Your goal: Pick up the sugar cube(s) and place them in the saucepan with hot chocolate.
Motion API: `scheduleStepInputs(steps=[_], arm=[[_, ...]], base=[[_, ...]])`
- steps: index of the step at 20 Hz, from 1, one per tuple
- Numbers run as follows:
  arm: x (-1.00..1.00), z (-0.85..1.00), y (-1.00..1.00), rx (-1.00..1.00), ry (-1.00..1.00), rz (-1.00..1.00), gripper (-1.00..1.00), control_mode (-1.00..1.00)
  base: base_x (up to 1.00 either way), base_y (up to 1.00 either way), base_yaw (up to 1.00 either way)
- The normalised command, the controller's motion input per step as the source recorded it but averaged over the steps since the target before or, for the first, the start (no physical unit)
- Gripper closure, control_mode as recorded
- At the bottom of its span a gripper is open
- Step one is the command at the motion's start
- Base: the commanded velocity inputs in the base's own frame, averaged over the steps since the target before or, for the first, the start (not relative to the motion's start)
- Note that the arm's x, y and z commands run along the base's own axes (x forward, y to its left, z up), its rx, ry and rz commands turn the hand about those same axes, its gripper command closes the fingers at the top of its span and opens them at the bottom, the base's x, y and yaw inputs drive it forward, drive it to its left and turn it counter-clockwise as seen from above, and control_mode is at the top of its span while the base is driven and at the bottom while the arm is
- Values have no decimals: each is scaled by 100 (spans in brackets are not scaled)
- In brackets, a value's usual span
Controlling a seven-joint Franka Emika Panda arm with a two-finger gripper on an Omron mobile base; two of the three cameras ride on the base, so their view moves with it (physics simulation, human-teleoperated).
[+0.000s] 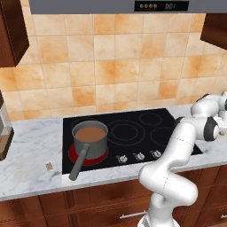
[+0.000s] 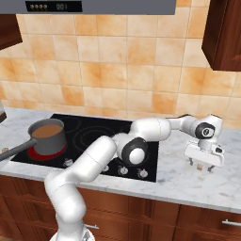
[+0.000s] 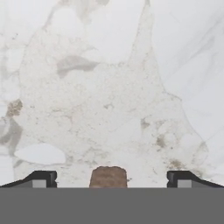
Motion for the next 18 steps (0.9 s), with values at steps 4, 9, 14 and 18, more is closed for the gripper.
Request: scheduleStepInputs(steps=[4,9,14,18], arm=[[-22,-17,0,1,5,0,-100,-100],[-16,-14,4,0,0,0,-100,-100],[0,-10,9,0,0,0,100,-100],[-1,-3,8,0,0,0,100,-100]], base=[[0,0,0],[0,0,0],[0,0,0],[0,0,0]])
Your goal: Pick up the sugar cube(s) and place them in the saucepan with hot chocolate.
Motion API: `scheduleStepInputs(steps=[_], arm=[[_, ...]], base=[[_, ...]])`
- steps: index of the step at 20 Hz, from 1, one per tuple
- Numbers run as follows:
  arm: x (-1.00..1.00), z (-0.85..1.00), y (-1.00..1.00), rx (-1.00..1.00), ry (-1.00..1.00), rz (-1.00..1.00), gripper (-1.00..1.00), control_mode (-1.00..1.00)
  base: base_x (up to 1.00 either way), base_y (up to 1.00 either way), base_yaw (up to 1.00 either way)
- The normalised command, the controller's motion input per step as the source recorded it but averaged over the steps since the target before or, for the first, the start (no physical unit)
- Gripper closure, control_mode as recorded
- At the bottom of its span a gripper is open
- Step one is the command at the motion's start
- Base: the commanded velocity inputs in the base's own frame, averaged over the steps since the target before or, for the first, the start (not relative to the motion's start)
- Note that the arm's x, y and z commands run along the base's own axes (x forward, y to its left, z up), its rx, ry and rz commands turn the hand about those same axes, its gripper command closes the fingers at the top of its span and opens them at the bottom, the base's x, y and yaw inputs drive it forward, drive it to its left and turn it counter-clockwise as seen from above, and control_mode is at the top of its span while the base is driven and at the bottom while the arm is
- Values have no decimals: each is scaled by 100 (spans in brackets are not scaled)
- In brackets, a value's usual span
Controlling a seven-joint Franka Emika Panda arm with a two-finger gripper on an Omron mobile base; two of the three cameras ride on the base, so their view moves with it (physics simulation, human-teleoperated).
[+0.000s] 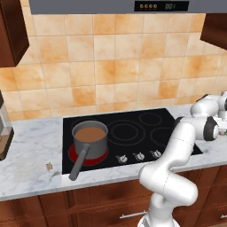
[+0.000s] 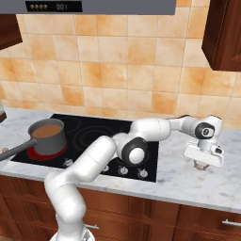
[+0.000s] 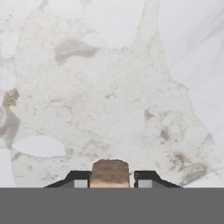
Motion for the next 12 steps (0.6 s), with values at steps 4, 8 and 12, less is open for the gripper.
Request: scheduleStepInputs(steps=[4,8,12], arm=[[-7,0,14,0,1,0,100,-100],[-6,0,44,0,0,0,100,-100],[0,38,97,-8,-5,0,100,-100]], base=[[0,0,0],[0,0,0],[0,0,0]])
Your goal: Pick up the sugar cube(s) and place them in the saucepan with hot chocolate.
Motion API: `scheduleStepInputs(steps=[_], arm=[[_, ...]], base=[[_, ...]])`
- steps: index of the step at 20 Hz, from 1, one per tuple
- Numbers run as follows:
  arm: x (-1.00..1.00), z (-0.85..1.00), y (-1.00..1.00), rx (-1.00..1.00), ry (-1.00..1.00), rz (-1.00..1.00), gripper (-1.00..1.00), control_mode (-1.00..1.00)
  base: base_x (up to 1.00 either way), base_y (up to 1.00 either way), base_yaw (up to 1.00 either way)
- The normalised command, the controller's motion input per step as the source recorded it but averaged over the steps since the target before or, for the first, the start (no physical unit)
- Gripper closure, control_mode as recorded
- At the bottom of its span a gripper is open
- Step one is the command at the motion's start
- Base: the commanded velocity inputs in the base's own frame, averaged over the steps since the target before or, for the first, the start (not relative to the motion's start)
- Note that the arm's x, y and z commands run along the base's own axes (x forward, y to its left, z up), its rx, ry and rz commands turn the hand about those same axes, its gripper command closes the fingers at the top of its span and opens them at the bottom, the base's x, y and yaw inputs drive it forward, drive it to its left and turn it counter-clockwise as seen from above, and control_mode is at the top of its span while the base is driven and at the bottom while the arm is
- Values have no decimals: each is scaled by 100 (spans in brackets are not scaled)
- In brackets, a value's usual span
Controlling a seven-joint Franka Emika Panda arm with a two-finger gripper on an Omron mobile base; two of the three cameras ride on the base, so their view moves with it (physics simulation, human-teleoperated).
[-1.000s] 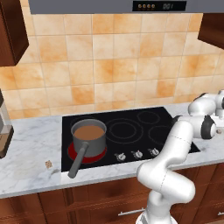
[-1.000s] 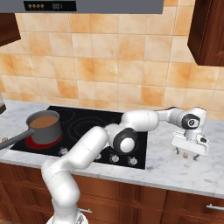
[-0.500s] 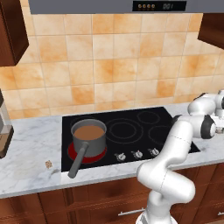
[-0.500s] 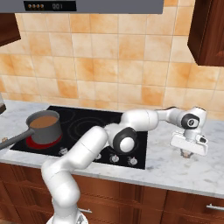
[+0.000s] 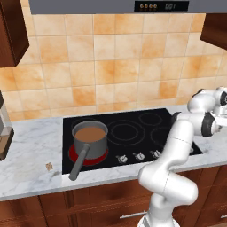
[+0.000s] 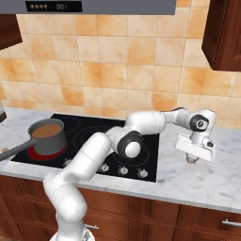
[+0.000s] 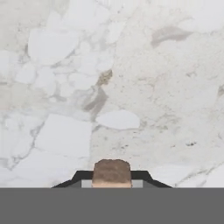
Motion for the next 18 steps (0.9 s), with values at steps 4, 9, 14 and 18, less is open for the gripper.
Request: scheduleStepInputs(steps=[4,9,14,18], arm=[[-2,58,100,-7,-16,0,100,-100],[-14,50,100,-10,-23,0,100,-100],[-26,48,100,-10,-29,0,100,-100],[-20,57,100,-17,-28,0,100,-100]], base=[[0,0,0],[0,0,0],[0,0,0],[0,0,0]])
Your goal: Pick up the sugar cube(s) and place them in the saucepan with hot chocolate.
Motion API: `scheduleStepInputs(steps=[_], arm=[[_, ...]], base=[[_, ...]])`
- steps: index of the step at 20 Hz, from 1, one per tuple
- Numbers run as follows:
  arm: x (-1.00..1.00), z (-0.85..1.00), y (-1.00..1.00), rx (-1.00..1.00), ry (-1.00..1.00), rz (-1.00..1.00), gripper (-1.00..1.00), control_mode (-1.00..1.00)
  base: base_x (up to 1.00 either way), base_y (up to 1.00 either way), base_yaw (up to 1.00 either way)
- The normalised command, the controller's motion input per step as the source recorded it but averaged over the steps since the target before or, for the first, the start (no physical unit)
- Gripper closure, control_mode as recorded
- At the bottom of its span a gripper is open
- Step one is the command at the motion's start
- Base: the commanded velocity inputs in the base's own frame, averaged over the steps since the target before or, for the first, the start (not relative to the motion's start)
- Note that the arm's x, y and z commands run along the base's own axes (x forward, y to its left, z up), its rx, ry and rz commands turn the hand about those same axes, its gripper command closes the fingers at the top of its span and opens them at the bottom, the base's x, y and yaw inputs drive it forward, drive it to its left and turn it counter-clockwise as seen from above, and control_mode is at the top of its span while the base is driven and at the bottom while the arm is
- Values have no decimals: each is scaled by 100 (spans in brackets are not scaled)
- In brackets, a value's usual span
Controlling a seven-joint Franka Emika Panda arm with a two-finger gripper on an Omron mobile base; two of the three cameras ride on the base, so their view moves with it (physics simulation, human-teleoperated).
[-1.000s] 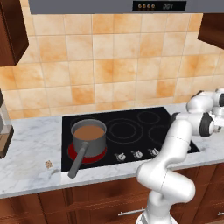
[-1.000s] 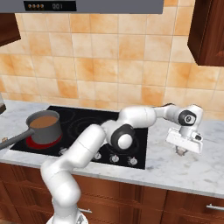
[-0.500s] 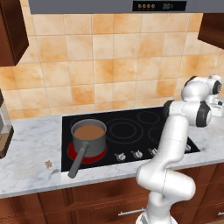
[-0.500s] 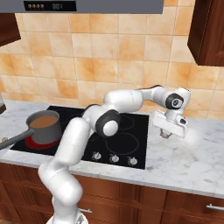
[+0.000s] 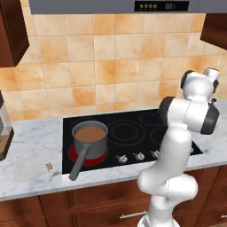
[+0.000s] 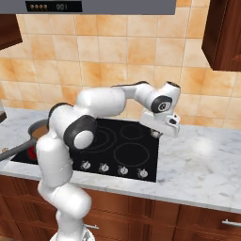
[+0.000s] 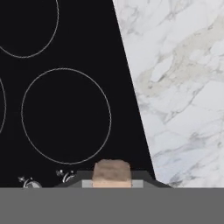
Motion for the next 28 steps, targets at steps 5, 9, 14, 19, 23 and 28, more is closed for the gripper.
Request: scheduleStepInputs(steps=[5,9,14,19,23,28], arm=[[0,95,100,-11,-17,0,100,-100],[-14,36,100,-2,-5,0,100,-100],[-2,29,100,-2,-3,0,100,-100],[0,49,100,-3,0,0,100,-100],[0,33,100,-5,0,0,100,-100],[5,5,100,-12,7,0,100,-100]], base=[[0,0,0],[0,0,0],[0,0,0],[0,0,0],[0,0,0],[0,0,0]])
